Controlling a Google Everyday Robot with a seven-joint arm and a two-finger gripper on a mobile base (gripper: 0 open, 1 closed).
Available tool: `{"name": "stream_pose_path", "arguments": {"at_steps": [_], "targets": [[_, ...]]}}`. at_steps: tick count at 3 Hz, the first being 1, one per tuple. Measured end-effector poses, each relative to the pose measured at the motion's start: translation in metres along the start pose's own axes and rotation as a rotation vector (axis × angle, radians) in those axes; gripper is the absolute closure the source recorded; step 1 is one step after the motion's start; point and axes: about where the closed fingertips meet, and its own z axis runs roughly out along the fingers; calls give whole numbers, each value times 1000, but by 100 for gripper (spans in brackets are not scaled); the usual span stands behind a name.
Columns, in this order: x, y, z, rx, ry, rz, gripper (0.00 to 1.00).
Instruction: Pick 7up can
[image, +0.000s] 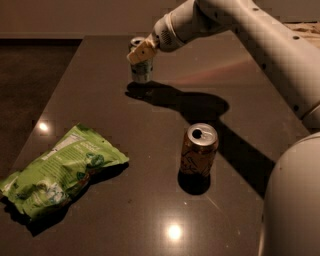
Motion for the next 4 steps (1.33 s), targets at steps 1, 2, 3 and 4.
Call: {"name": "stream_pose_path", "arguments": {"at_steps": [1,2,3,4], "targets": [[-7,-4,-47,28,5,-35,100],[-15,1,-84,56,20,-96,100],[-9,15,-122,62,50,-153,100],[-8,15,-122,62,51,-152,100]]}}
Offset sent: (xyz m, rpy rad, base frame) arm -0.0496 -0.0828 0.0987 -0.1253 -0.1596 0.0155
